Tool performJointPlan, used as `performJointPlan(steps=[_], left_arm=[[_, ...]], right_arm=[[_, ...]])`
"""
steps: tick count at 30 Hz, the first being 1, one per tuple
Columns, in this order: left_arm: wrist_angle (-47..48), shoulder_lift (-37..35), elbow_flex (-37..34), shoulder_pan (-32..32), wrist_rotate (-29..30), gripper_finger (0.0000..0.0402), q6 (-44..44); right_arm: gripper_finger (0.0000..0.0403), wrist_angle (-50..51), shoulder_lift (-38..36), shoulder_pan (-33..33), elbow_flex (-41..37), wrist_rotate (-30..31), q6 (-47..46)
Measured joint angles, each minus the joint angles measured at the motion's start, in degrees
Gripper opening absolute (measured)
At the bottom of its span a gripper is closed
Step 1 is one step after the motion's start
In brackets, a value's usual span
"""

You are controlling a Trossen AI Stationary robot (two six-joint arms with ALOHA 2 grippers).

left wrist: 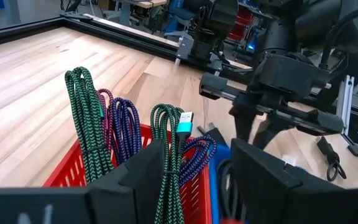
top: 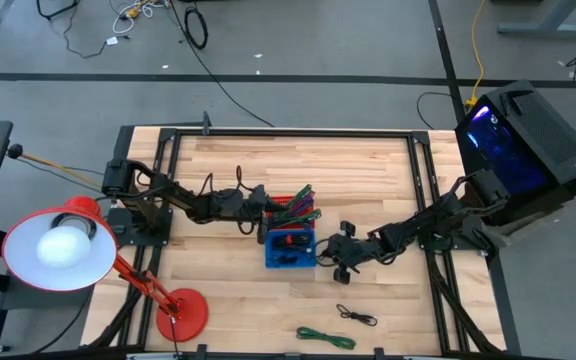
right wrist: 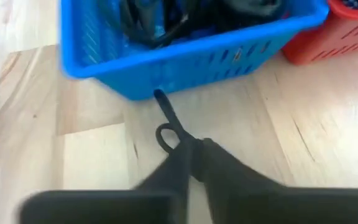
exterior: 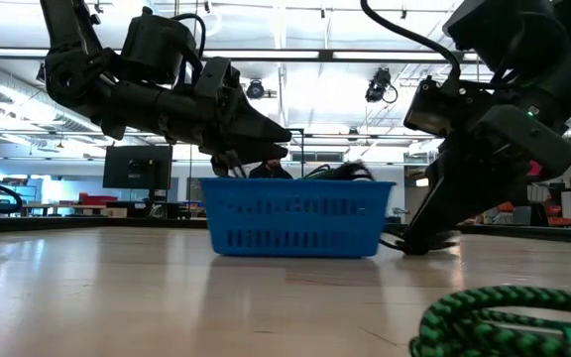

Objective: Pick & Place USB Port
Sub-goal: Put the black charger cable into the blue bin

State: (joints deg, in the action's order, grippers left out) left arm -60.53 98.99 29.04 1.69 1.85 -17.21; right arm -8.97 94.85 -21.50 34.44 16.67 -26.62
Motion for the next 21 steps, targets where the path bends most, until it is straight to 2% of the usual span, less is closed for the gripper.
performJointPlan(steps=[2,6,15,21], left_arm=[[0.0,0.0,0.0,0.0,0.0,0.019,0.0],[0.0,0.0,0.0,0.0,0.0,0.019,0.0],[0.0,0.0,0.0,0.0,0.0,0.019,0.0],[0.0,0.0,0.0,0.0,0.0,0.019,0.0]], right_arm=[[0.0015,0.1,0.0,0.0,0.0,-0.1,0.3],[0.0004,0.2,-0.1,0.8,0.0,-1.2,0.5],[0.0002,3.7,-6.5,1.9,-0.3,-2.0,4.6],[0.0008,3.6,-9.3,2.1,-0.2,-6.4,6.6]])
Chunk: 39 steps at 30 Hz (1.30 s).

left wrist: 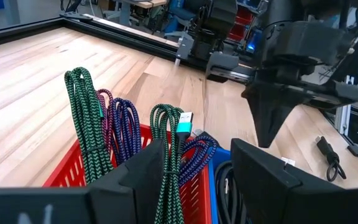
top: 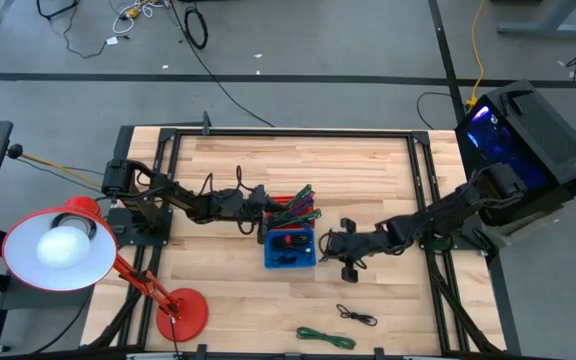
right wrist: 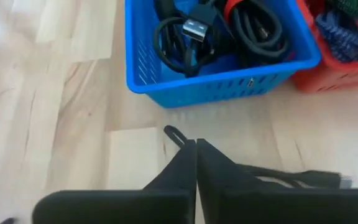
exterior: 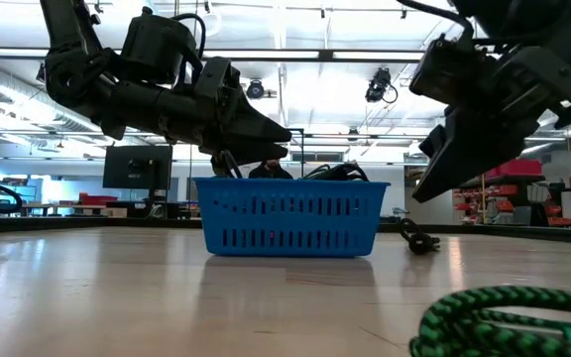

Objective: Pick & Place USB Port
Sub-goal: Put the black charger cable into the blue bin

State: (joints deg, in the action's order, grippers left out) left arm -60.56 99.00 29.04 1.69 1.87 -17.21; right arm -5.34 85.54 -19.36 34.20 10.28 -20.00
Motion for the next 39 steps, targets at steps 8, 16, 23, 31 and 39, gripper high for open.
performJointPlan(steps=[8,16,23,31,39], left_arm=[[0.0,0.0,0.0,0.0,0.0,0.019,0.0],[0.0,0.0,0.0,0.0,0.8,0.019,0.0],[0.0,0.0,0.0,0.0,0.9,0.019,0.0],[0.0,0.0,0.0,0.0,1.1,0.019,0.3],[0.0,0.0,0.0,0.0,1.1,0.019,0.5]], right_arm=[[0.0066,0.3,0.0,0.1,0.0,-2.8,1.0],[0.0163,0.6,0.1,0.2,0.0,-2.8,0.1],[0.0201,-1.2,2.4,0.2,0.1,-2.2,-0.5],[0.019,-2.5,5.0,0.2,0.1,-2.2,-0.5],[0.0188,-6.8,6.5,0.2,0.1,-2.2,-0.3]])
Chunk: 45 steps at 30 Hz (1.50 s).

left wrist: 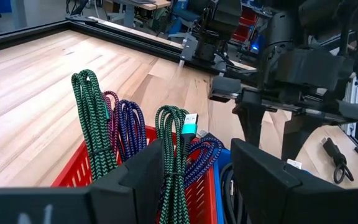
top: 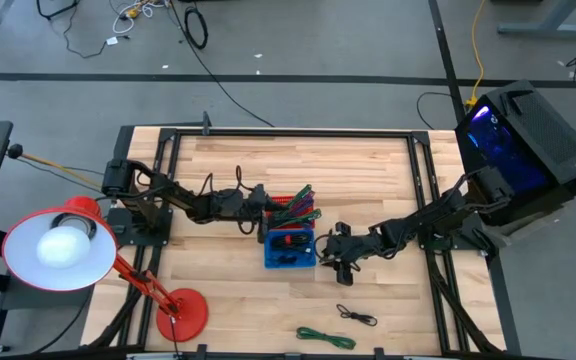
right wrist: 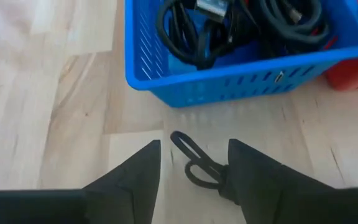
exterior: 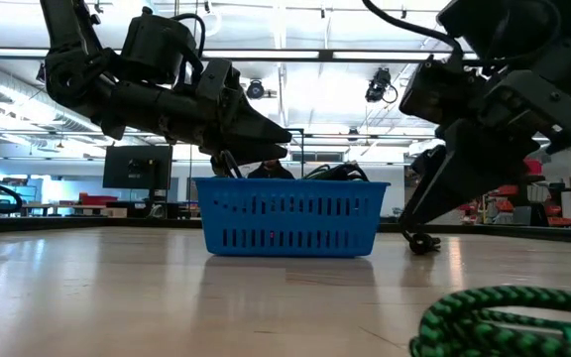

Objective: Pick & Place USB Port
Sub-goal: Put the black charger cable into the blue bin

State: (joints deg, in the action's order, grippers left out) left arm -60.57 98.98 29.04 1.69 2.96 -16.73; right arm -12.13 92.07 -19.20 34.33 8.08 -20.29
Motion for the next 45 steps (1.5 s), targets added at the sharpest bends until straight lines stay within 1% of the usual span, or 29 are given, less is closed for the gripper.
performJointPlan(steps=[6,9,11,12,14,15,16,20,24,28,31,34,39,42,45], left_arm=[[0.0,0.0,0.0,0.0,0.0,0.019,0.0],[0.0,0.0,0.0,0.0,0.0,0.019,0.0],[0.0,0.0,0.0,0.0,0.0,0.019,0.0],[0.0,0.0,0.0,0.0,0.0,0.019,0.0],[0.0,0.0,0.0,0.0,0.0,0.019,0.0],[0.0,0.0,0.0,0.0,0.0,0.019,0.0],[0.0,0.0,0.0,0.0,0.0,0.019,0.0],[0.0,0.0,0.0,0.0,0.0,0.019,0.0],[0.0,0.0,0.0,0.0,0.0,0.019,0.0],[0.0,0.0,0.0,0.0,0.0,0.019,0.0],[0.1,0.0,0.0,0.0,0.0,0.019,0.0],[0.1,0.0,0.0,0.0,0.0,0.019,-0.1],[0.2,0.0,0.0,0.0,0.0,0.019,-0.1],[0.2,0.0,0.0,0.0,0.0,0.019,-0.1],[0.5,0.0,0.0,0.0,0.0,0.019,-0.1]], right_arm=[[0.0187,-0.9,2.3,0.0,0.0,-0.4,-0.2],[0.0175,-1.8,3.3,0.0,0.1,1.5,-1.5],[0.0142,-1.8,3.6,0.1,0.1,1.9,-1.5],[0.0117,-1.7,3.7,0.1,0.1,2.1,-1.6],[0.0052,-1.5,3.7,0.2,0.1,2.2,-1.7],[0.0027,-1.3,3.7,0.2,0.1,2.2,-1.6],[0.0016,-1.3,3.7,0.2,0.1,2.2,-1.5],[0.0004,-1.3,3.7,0.2,0.1,2.5,-2.1],[0.0002,-1.4,3.5,0.5,0.4,3.9,-2.8],[0.0001,-0.9,1.7,1.2,1.8,3.0,-0.5],[0.0001,2.7,-0.7,1.6,3.4,2.8,1.8],[0.0001,10.6,-3.7,2.2,5.8,3.2,3.3],[0.0,23.5,-8.9,2.7,8.7,7.7,4.3],[0.0,24.2,-12.5,3.2,9.2,8.9,4.3],[0.0,20.4,-15.3,3.3,9.2,8.9,4.4]])
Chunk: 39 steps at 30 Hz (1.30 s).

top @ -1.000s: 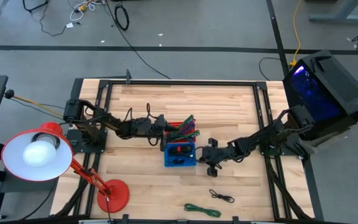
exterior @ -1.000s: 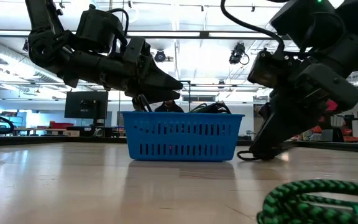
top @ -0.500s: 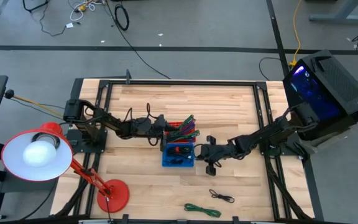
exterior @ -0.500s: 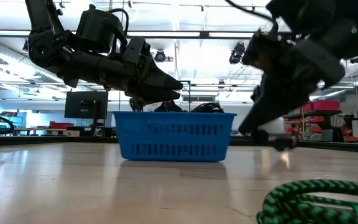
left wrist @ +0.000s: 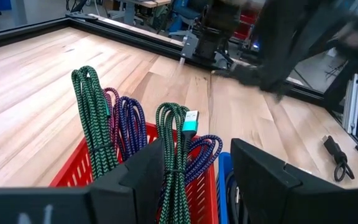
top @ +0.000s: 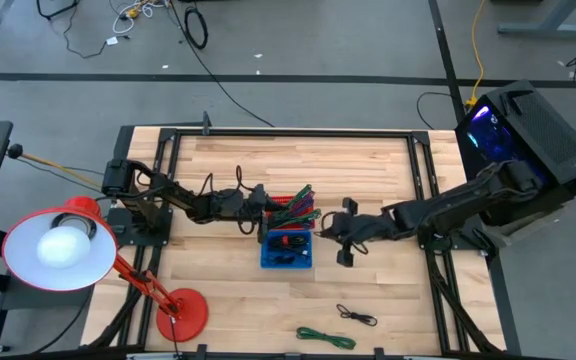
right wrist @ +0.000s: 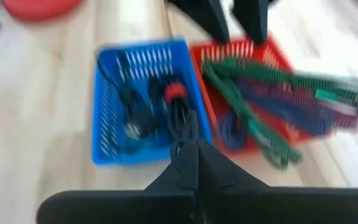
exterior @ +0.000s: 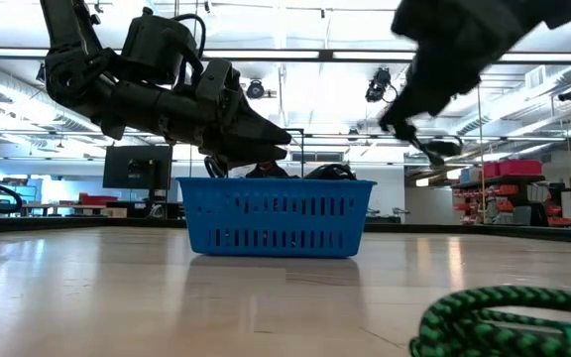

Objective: Pick & Place USB Port
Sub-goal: Put the black charger cable into the blue bin

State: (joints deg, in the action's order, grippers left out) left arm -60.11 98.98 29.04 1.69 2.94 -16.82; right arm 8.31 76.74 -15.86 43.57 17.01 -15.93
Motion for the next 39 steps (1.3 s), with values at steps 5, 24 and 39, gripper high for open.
performJointPlan(steps=[5,24,39], left_arm=[[0.0,0.0,0.0,0.0,0.1,0.019,0.1],[0.0,0.0,0.0,0.1,5.7,0.019,1.1],[0.5,0.0,0.0,0.0,6.7,0.019,1.0]], right_arm=[[0.0,-8.7,-0.8,-0.8,0.0,-1.5,0.6],[0.0,-38.5,18.1,-1.3,3.3,-6.2,3.7],[0.0,-28.4,24.4,0.8,12.3,-5.3,7.6]])
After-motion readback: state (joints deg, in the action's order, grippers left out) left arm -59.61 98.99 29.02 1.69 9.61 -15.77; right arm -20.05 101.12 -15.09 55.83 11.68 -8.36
